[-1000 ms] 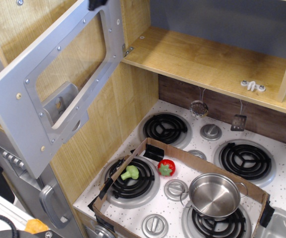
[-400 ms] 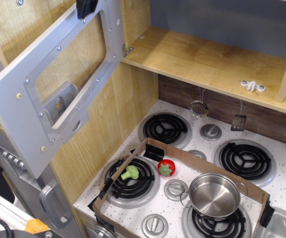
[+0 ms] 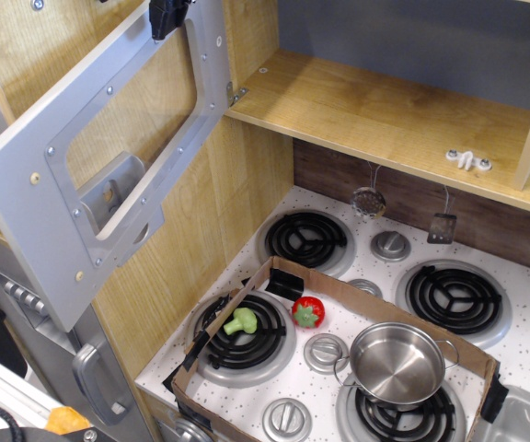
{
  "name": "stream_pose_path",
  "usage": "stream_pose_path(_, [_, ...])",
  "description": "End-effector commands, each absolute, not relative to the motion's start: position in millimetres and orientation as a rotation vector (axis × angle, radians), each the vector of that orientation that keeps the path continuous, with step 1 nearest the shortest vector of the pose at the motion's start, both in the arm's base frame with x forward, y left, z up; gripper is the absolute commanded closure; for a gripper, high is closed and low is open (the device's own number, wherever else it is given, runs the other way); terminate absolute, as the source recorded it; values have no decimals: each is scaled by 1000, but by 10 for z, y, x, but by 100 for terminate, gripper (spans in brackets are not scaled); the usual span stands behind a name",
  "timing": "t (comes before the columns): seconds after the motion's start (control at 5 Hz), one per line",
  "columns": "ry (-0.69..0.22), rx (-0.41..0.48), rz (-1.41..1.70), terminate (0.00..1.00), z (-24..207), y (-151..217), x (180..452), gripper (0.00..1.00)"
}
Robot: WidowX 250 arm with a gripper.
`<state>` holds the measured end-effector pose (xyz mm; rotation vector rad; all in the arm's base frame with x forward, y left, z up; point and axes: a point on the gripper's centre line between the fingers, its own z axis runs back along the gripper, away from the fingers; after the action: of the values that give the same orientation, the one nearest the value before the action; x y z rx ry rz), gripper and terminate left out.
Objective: Close microwave
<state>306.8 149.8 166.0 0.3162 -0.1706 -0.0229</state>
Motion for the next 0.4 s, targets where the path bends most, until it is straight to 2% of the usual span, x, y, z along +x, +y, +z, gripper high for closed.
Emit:
stream_pose_path(0.0, [-143, 244, -2, 0, 1503, 1339, 3050, 0])
stream_pose_path(0.2, [-156, 235, 1, 0, 1420, 1238, 3049, 0])
